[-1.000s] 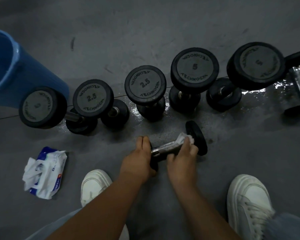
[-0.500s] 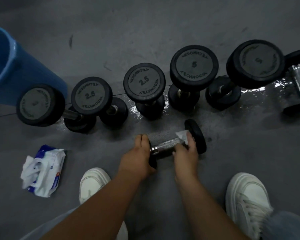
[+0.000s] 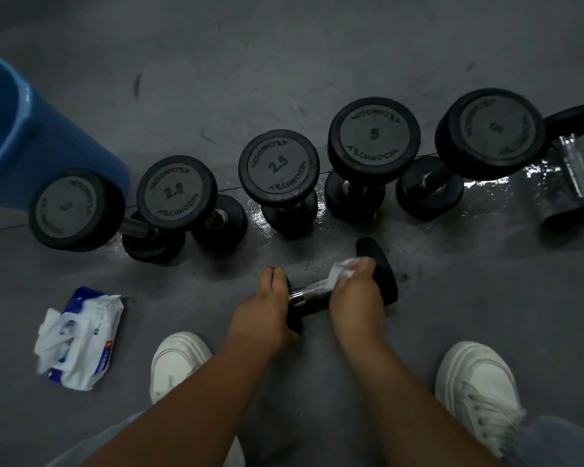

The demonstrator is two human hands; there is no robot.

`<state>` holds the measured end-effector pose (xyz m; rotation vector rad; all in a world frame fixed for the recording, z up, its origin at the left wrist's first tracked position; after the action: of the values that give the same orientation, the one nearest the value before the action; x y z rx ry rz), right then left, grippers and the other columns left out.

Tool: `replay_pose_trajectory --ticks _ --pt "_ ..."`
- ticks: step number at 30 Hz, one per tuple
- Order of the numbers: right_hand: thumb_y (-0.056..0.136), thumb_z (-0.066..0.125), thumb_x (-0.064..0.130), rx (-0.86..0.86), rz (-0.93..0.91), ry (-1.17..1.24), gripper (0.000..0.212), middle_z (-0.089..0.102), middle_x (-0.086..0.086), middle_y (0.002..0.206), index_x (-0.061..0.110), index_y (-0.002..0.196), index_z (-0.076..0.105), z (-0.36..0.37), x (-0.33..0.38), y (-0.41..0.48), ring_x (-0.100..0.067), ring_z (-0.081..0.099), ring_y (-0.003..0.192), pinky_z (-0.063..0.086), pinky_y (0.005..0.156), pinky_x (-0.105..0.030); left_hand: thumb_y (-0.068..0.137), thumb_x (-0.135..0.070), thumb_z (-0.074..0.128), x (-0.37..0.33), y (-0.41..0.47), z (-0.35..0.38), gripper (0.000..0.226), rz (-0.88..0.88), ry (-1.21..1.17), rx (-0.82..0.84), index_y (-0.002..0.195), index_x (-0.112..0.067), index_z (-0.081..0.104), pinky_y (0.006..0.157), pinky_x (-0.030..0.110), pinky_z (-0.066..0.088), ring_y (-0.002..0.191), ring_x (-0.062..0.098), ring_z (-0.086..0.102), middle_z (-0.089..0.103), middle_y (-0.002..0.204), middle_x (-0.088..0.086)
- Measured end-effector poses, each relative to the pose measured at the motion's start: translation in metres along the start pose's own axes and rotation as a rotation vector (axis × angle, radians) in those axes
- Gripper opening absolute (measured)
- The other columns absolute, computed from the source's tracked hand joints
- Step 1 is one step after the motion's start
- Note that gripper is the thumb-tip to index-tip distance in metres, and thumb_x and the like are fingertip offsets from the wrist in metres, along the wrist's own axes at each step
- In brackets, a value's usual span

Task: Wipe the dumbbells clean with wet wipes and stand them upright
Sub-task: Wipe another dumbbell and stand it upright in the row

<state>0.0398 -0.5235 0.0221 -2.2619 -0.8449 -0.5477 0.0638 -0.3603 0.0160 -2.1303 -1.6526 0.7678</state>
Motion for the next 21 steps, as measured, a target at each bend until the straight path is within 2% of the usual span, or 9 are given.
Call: replay_pose_trajectory --ticks 3,5,7,10,14,17,19,21 --pt "0.099 0.035 0.026 0.034 0.017 -0.098 0.026 0.062 -0.011 0.115 0.021 0.122 0.045 0.012 -0.010 -0.010 -0.032 0.063 0.098 0.049 0.077 -0.036 0.067 -0.042 0.080 0.001 0.000 0.001 0.103 0.000 -0.002 -0.013 0.144 -0.019 0.017 0.075 0.038 0.052 0.101 0.028 0.064 0.020 0.149 -0.003" --pt "0.091 0.043 0.010 0.005 0.014 0.029 0.047 0.049 -0.011 0.129 0.019 0.137 0.040 0.021 -0.020 -0.030 -0.031 0.058 0.106 0.046 0.083 -0.034 0.066 -0.042 0.079 0.001 0.000 0.003 0.101 0.004 -0.005 -0.022 0.143 -0.019 0.018 0.074 0.039 0.053 0.098 0.028 0.065 0.022 0.148 -0.003" --pt "0.081 0.049 -0.002 -0.066 0.022 0.153 0.064 0.042 -0.014 0.133 0.011 0.142 0.037 0.023 -0.030 -0.042 -0.032 0.056 0.112 0.046 0.093 -0.034 0.066 -0.041 0.080 0.001 0.001 0.003 0.099 0.011 -0.013 -0.021 0.142 -0.019 0.020 0.074 0.039 0.053 0.097 0.028 0.065 0.025 0.145 -0.002" --pt "0.079 0.051 -0.002 -0.121 -0.124 0.049 0.070 0.035 -0.013 0.143 0.007 0.146 0.032 0.015 -0.016 -0.038 -0.029 0.044 0.127 0.041 0.102 -0.032 0.066 -0.042 0.079 0.001 0.000 0.001 0.099 0.014 -0.005 -0.025 0.142 -0.018 0.021 0.073 0.039 0.053 0.097 0.028 0.065 0.026 0.145 -0.002" --pt "0.080 0.050 0.005 -0.074 -0.159 -0.116 0.075 0.022 -0.004 0.150 0.016 0.149 0.022 0.007 0.001 -0.035 -0.027 0.045 0.121 0.050 0.082 -0.035 0.069 -0.040 0.079 0.000 -0.001 -0.002 0.100 0.006 0.009 -0.020 0.145 -0.018 0.018 0.074 0.036 0.049 0.100 0.029 0.064 0.021 0.149 -0.002" --pt "0.079 0.050 0.008 0.063 -0.080 -0.109 0.083 0.005 0.003 0.157 0.017 0.152 0.010 0.021 -0.017 -0.060 -0.024 0.052 0.117 0.052 0.080 -0.035 0.068 -0.042 0.080 0.000 0.000 -0.002 0.102 0.002 0.017 -0.007 0.145 -0.018 0.017 0.075 0.035 0.048 0.102 0.028 0.064 0.020 0.150 -0.002" --pt "0.083 0.050 0.010 0.104 -0.060 -0.111 0.079 0.010 -0.003 0.157 0.014 0.152 0.012 0.029 -0.025 -0.065 -0.023 0.053 0.118 0.048 0.083 -0.029 0.068 -0.043 0.079 0.000 0.001 -0.001 0.101 0.004 0.019 -0.016 0.145 -0.018 0.018 0.075 0.035 0.049 0.101 0.027 0.064 0.020 0.151 -0.002" --pt "0.082 0.051 0.006 0.018 -0.068 0.057 0.069 0.031 -0.008 0.145 0.013 0.147 0.030 0.025 -0.018 -0.051 -0.020 0.053 0.119 0.042 0.089 -0.020 0.068 -0.043 0.079 0.001 0.001 0.000 0.102 0.005 0.023 -0.026 0.146 -0.017 0.017 0.075 0.035 0.049 0.100 0.028 0.065 0.018 0.153 -0.001"
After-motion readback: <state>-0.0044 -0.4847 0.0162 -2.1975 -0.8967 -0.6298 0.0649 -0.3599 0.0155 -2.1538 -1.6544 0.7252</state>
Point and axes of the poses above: each hand's wrist, its own y-axis towards the middle knuckle, its own z-axis out of the palm, x = y × z, the point moved 6 cm from there along y, towards the middle knuckle
